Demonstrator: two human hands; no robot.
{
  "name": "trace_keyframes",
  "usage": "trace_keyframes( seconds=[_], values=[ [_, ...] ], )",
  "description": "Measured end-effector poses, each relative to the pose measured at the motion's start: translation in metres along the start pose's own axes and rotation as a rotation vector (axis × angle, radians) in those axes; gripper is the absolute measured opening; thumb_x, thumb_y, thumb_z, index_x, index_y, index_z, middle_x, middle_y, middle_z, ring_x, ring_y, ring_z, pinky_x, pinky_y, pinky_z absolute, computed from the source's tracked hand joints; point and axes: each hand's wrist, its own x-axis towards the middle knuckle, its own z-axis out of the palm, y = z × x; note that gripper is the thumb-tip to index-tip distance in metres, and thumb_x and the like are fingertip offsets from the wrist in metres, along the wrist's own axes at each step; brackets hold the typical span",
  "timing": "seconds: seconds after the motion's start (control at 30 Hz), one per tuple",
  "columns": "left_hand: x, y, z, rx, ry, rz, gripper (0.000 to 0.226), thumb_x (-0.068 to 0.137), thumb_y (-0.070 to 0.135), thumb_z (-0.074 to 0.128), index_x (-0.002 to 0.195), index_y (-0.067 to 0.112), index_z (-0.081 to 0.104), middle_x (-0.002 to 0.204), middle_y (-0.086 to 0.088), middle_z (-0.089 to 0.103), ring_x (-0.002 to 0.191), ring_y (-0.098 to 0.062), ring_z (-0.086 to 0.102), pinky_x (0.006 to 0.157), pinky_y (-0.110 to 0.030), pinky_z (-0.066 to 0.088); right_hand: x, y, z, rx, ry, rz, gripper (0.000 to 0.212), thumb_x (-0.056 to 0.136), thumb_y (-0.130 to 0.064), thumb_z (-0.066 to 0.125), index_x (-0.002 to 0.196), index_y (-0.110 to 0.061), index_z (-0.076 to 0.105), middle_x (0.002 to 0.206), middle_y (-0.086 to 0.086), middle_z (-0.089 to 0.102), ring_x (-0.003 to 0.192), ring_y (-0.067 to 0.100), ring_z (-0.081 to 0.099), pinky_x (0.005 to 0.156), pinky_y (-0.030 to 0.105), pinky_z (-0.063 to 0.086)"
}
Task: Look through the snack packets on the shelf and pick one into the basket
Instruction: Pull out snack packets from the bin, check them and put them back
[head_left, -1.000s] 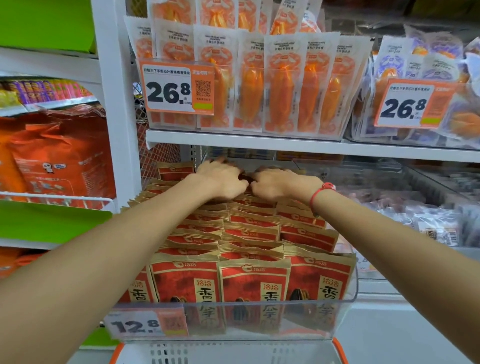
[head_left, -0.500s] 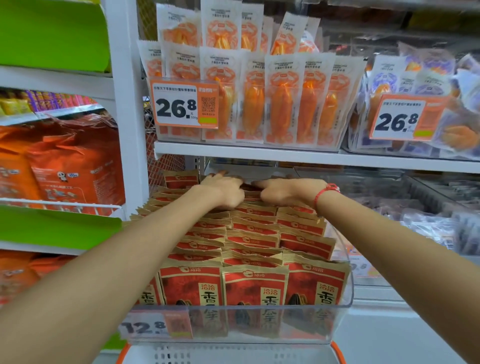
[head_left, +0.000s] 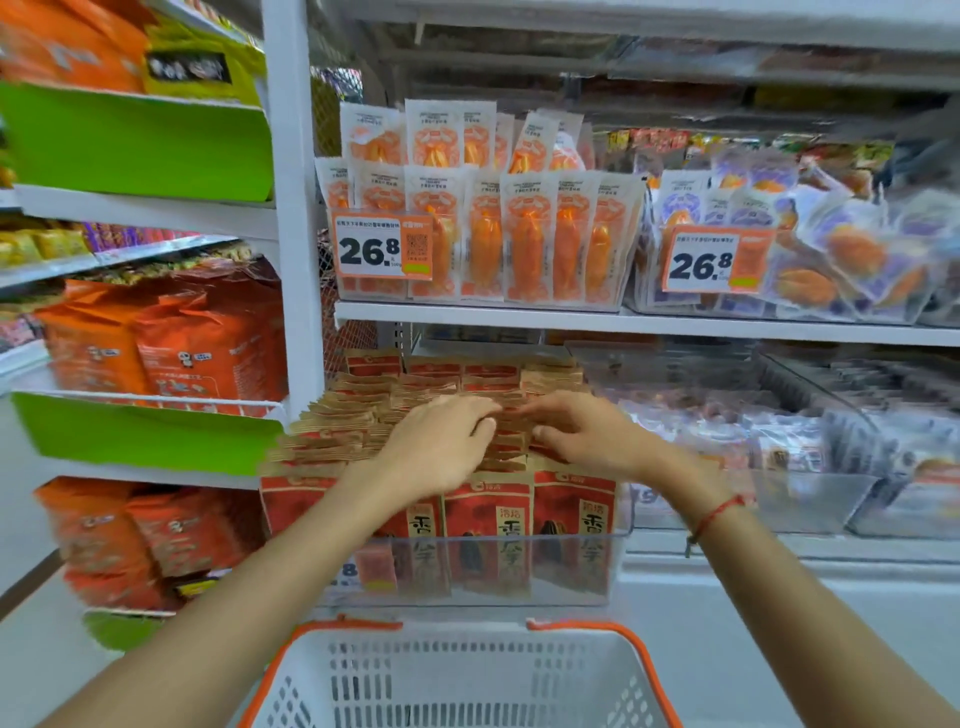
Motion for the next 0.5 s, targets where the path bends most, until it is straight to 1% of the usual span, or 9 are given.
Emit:
trace_keyframes(
  seconds=[0.07, 0.17, 0.23, 0.3, 0.4, 0.5],
  values=[
    [-0.025, 0.008, 0.007, -0.024, 0.14, 0.035, 0.039, 0.104, 0.034, 0.034, 0.142, 0.028, 0.046, 0.145, 0.009, 0.048, 0.136, -0.011, 0.039, 0.113, -0.034, 0.028, -0.014, 0.005, 0.012, -0.019, 0.177, -0.056, 0.028, 0.095, -0.023, 0.054, 0.121, -0.027, 0.066, 0.122, -0.006, 0.064, 0.115, 0.017, 0.057, 0.097, 0.035, 0.045],
    [-0.05, 0.009, 0.026, -0.064, 0.384, 0.074, 0.036, 0.103, 0.033, 0.039, 0.138, 0.03, 0.05, 0.14, 0.014, 0.051, 0.133, -0.005, 0.04, 0.112, -0.027, 0.024, -0.029, 0.006, 0.029, -0.036, 0.403, -0.102, 0.022, 0.094, -0.029, 0.053, 0.106, -0.025, 0.072, 0.109, -0.006, 0.07, 0.102, 0.017, 0.061, 0.09, 0.042, 0.05],
    [-0.057, 0.006, 0.039, -0.006, 0.509, 0.138, 0.032, 0.102, 0.026, 0.045, 0.132, 0.026, 0.057, 0.134, 0.01, 0.058, 0.128, -0.009, 0.048, 0.111, -0.029, 0.028, -0.039, 0.005, 0.039, -0.085, 0.563, -0.131, 0.027, 0.093, -0.038, 0.05, 0.098, -0.023, 0.072, 0.101, -0.006, 0.069, 0.095, 0.018, 0.06, 0.084, 0.042, 0.049],
    [-0.061, 0.001, 0.052, 0.119, 0.599, 0.21, 0.03, 0.097, 0.018, 0.056, 0.125, 0.02, 0.063, 0.126, 0.005, 0.065, 0.12, -0.014, 0.057, 0.109, -0.032, 0.034, -0.047, 0.009, 0.048, -0.112, 0.663, -0.158, 0.026, 0.092, -0.04, 0.053, 0.097, -0.021, 0.069, 0.099, -0.004, 0.066, 0.093, 0.017, 0.057, 0.082, 0.037, 0.048],
    [-0.064, -0.004, 0.063, 0.256, 0.608, 0.261, 0.039, 0.089, 0.017, 0.067, 0.127, 0.016, 0.063, 0.124, 0.0, 0.067, 0.116, -0.019, 0.062, 0.106, -0.039, 0.038, -0.055, 0.018, 0.06, -0.198, 0.679, -0.18, 0.02, 0.093, -0.035, 0.06, 0.104, -0.02, 0.065, 0.105, -0.003, 0.06, 0.096, 0.015, 0.051, 0.082, 0.032, 0.043],
    [-0.065, -0.005, 0.066, 0.296, 0.549, 0.245, 0.047, 0.09, 0.023, 0.066, 0.136, 0.017, 0.056, 0.132, -0.001, 0.062, 0.123, -0.02, 0.058, 0.109, -0.04, 0.032, -0.057, 0.024, 0.067, -0.198, 0.66, -0.208, 0.021, 0.094, -0.03, 0.059, 0.112, -0.02, 0.063, 0.109, -0.002, 0.059, 0.097, 0.016, 0.051, 0.081, 0.028, 0.041]
  ],
)
